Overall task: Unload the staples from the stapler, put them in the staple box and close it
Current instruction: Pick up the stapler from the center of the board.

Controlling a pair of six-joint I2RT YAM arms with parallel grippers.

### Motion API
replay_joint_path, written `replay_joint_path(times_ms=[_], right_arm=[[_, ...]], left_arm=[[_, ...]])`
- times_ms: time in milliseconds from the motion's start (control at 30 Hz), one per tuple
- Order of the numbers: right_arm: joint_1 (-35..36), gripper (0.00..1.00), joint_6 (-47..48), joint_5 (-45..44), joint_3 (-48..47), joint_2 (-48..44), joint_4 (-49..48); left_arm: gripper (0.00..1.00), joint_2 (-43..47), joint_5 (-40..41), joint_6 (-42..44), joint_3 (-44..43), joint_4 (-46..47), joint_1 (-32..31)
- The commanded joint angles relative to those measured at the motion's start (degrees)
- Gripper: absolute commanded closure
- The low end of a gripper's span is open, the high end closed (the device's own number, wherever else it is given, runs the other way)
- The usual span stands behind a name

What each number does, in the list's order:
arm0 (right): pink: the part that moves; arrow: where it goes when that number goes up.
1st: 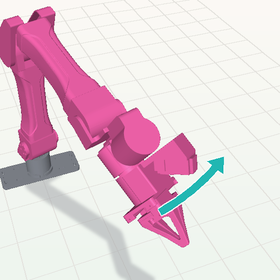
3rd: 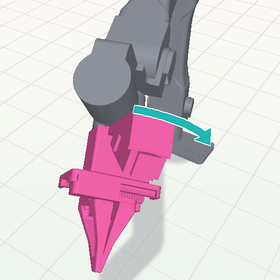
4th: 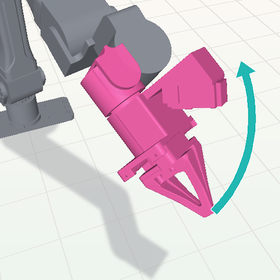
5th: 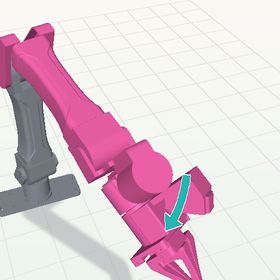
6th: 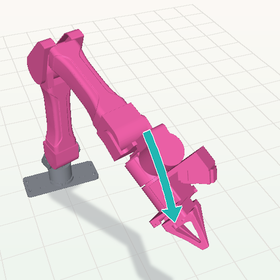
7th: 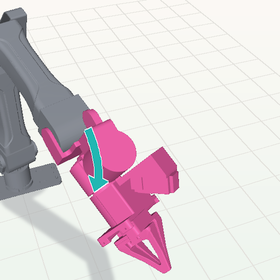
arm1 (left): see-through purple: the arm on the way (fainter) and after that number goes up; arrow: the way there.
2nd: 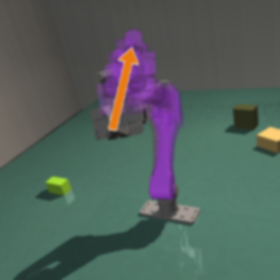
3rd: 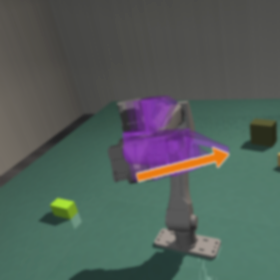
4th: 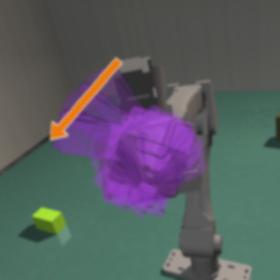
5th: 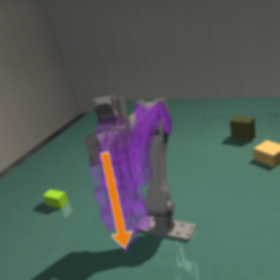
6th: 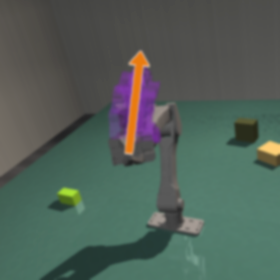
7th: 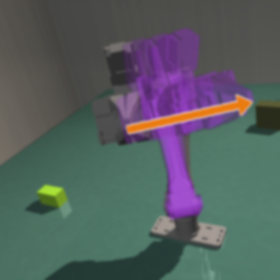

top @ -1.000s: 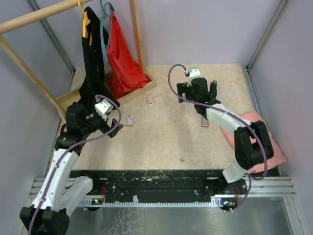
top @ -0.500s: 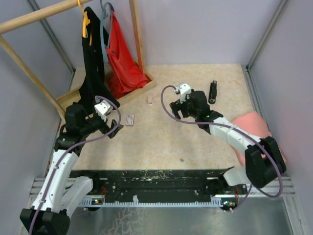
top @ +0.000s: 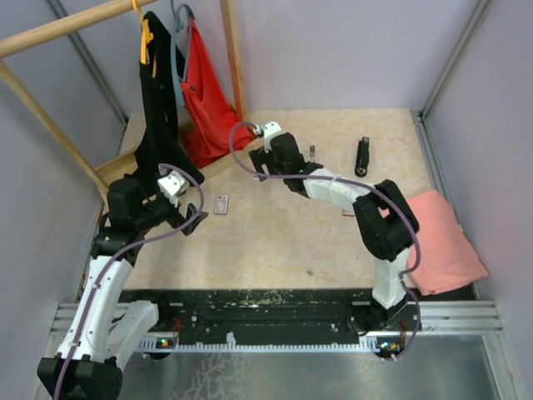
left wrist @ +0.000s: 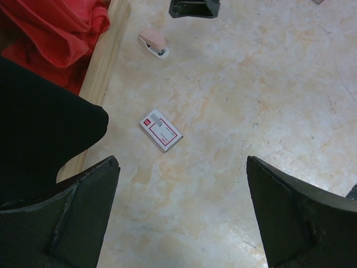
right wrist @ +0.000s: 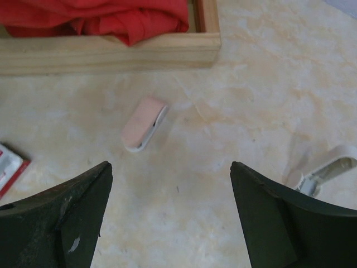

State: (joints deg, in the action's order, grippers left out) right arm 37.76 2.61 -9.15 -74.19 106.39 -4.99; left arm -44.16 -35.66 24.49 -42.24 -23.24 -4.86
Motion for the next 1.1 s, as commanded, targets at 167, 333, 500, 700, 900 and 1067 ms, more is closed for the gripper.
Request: replay_joint_path(times_ms=[167,333,500,700,900,1067], right_arm=[[0.75,0.15,-8.06,-2.37,-20.35,13.82,7.50],[1.32,0.17,-10.96,-0.62,-25.70,17.77,11.65],[2.61,0.17,-10.85,-2.86,-28.05,20.66,13.40],[3.21,0.20,-9.73,-5.81,-27.22,22.16,12.98],[3.23,0.32,-8.28,-7.94,-25.93,22.29,12.22],[3.26,0.37,-8.41,-7.20,-25.32,22.58,11.91]], left_arm=[[0.00,0.70,-2.04,0.89,0.55,-0.50,1.34],[0.00,0.72,-2.22,0.88,0.71,-0.48,1.82],[0.00,0.81,-2.75,0.91,0.67,-0.54,2.21],[0.00,0.75,-3.00,0.94,0.79,-0.57,2.34],[0.00,0.73,-3.01,1.02,0.79,-0.65,2.55],[0.00,0.63,-3.06,1.17,0.84,-0.53,2.53]])
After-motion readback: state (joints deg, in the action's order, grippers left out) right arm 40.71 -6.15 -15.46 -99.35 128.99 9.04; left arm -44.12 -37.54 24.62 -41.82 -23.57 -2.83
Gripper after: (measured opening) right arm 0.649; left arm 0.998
